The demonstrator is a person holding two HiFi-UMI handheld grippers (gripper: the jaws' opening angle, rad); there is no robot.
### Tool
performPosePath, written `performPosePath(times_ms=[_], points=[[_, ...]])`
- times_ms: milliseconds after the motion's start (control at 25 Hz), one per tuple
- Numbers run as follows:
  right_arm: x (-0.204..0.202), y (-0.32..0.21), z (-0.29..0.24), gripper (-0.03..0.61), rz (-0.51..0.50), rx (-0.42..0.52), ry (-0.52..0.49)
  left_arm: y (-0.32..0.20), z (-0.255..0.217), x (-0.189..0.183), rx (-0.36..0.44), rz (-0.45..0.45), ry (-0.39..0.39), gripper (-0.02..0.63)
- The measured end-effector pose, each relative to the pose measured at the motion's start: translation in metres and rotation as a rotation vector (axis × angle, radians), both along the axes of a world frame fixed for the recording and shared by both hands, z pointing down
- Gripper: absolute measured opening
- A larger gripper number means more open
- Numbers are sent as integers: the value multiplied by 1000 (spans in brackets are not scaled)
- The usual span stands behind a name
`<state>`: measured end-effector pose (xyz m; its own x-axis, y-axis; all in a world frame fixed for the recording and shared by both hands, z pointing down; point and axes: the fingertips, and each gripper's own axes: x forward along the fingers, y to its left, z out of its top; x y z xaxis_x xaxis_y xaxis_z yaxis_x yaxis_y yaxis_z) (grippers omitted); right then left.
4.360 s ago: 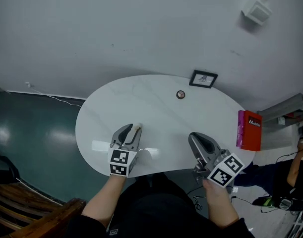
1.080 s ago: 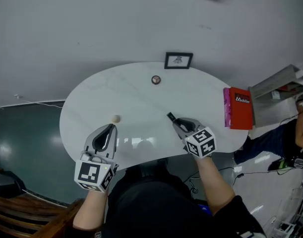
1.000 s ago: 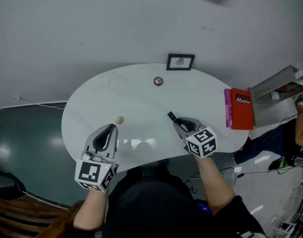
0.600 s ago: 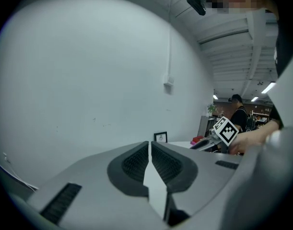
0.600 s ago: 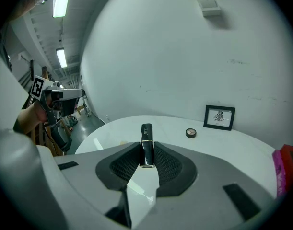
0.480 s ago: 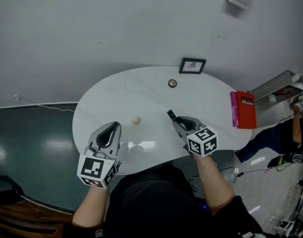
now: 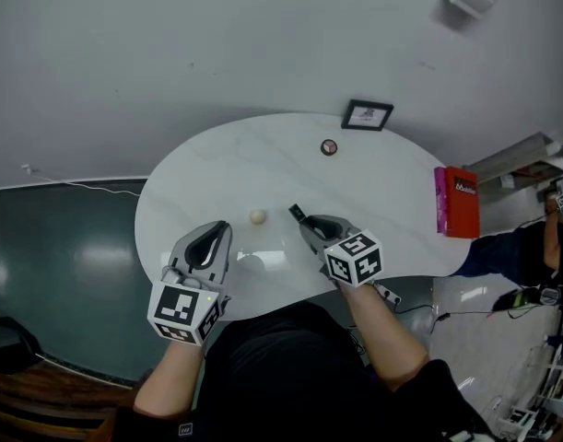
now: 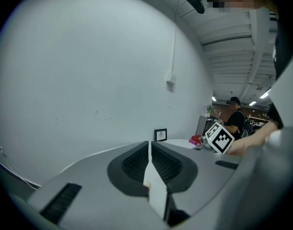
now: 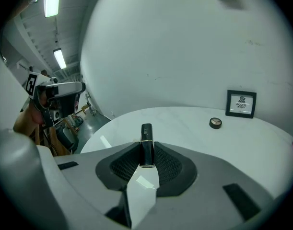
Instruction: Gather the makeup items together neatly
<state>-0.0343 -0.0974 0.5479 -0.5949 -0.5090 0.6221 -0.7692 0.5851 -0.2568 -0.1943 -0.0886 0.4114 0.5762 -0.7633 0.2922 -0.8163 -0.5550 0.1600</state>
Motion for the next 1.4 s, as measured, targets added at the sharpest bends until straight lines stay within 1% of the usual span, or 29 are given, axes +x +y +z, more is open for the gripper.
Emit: performPosePath(times_ms=[160,280,440,800,960,1160,1280,1400], points=[[-6,-7,21,103,-6,-31,12,-6,2,1,-15,-22,16,28],[-10,-10,34,103,-4,-52,19,-9,3,2,-15,-18,7,28],[-14,-13,50,103,-3,-79,22,-13,7,0,-26,-29,12,28],[-20,-20,95,103,1,-141,41,-14,36,10,-77,-24,11,28],[-19,-27,112,103,25,-159,61,-13,44,10,-93,-32,7,28],[-22,-35,117,103,75,-162,52,-9,46,4,-101,-49,4,28],[-27,-33,114,103,71,-174,30,-8,44,2,-101,-58,7,28],[-29,-26,114,126,62,-191,17,-6,42,3,-98,-62,14,28]])
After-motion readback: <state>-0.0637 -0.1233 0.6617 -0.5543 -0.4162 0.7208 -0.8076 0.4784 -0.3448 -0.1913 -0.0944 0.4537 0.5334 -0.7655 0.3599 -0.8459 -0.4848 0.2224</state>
